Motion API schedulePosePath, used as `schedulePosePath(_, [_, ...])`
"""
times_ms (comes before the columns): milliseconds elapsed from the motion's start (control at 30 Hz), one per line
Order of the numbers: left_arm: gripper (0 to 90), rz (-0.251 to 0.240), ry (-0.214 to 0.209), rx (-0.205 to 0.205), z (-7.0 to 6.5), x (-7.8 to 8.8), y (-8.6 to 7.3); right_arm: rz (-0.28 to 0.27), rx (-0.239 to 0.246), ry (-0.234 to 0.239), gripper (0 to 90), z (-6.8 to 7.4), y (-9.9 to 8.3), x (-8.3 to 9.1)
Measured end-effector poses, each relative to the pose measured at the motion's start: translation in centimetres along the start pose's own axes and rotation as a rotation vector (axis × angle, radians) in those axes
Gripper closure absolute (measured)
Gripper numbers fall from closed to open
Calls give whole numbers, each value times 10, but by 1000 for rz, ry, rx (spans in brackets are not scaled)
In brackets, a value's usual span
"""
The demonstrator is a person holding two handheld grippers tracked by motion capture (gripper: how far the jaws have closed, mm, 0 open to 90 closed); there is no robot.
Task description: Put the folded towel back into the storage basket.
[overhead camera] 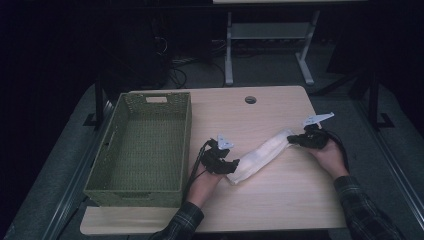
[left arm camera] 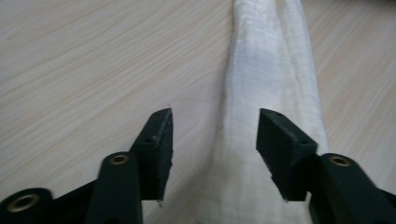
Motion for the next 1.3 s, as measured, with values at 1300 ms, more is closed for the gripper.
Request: schedulePosePath(1300, [895, 195, -306, -164, -73, -21, -39, -79, -15, -5, 613, 9, 3, 37])
Point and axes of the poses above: each handheld gripper's, and its own axes: x roughly backward along the jaws, y roughly out of its top, z roughly to its left, the point moved 10 cm from there along -x, roughly forward along the jaws, and after that the axes turned 15 degrees about -y, right-handed, at the moved point
